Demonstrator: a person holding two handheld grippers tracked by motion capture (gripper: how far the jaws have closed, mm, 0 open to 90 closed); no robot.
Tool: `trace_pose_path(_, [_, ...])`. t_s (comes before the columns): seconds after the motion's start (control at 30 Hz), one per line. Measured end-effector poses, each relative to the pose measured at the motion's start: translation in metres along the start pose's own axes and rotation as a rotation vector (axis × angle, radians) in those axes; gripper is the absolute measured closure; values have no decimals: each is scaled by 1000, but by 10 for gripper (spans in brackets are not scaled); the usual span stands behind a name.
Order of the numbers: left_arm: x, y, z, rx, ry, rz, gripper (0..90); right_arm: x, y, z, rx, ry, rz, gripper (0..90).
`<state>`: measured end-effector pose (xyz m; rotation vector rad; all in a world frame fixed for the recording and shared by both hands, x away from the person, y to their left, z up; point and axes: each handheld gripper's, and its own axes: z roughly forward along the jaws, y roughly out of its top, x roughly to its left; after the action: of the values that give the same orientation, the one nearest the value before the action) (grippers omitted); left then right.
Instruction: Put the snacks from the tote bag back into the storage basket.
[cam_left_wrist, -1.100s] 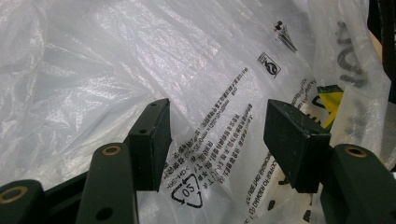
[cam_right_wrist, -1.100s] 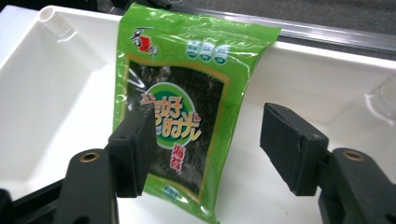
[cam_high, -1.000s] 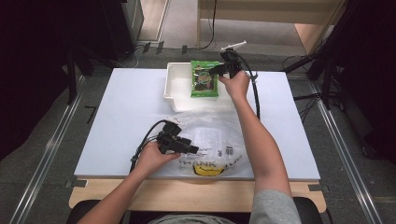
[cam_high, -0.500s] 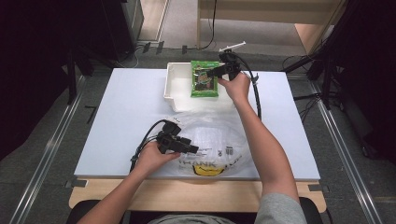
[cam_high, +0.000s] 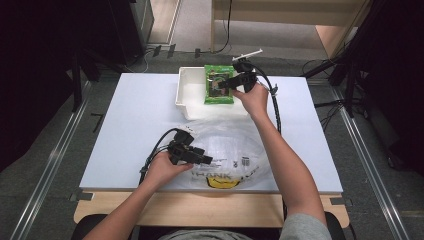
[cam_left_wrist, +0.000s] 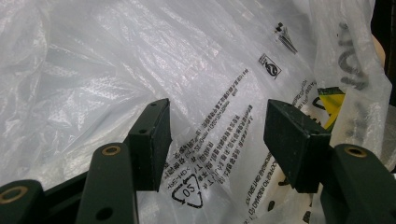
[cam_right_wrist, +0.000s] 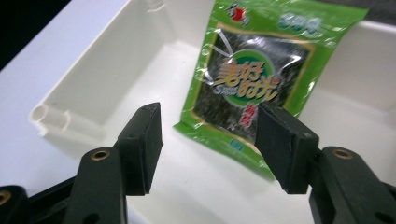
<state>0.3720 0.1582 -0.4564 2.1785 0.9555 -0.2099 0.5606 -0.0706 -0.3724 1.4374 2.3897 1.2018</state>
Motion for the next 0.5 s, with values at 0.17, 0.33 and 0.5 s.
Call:
trace_pose_path(0.17, [-1, 0, 0, -1, 3, -3, 421, 8, -9, -3, -5, 11, -17, 433])
trace_pose_path(0.33, [0, 0, 0, -1, 4, -3, 421, 13, -18, -5, -10, 25, -35, 436])
trace_pose_path(0.5, [0, 0, 0, -5, 2, -2, 421, 16, -31, -7, -6, 40, -43, 439])
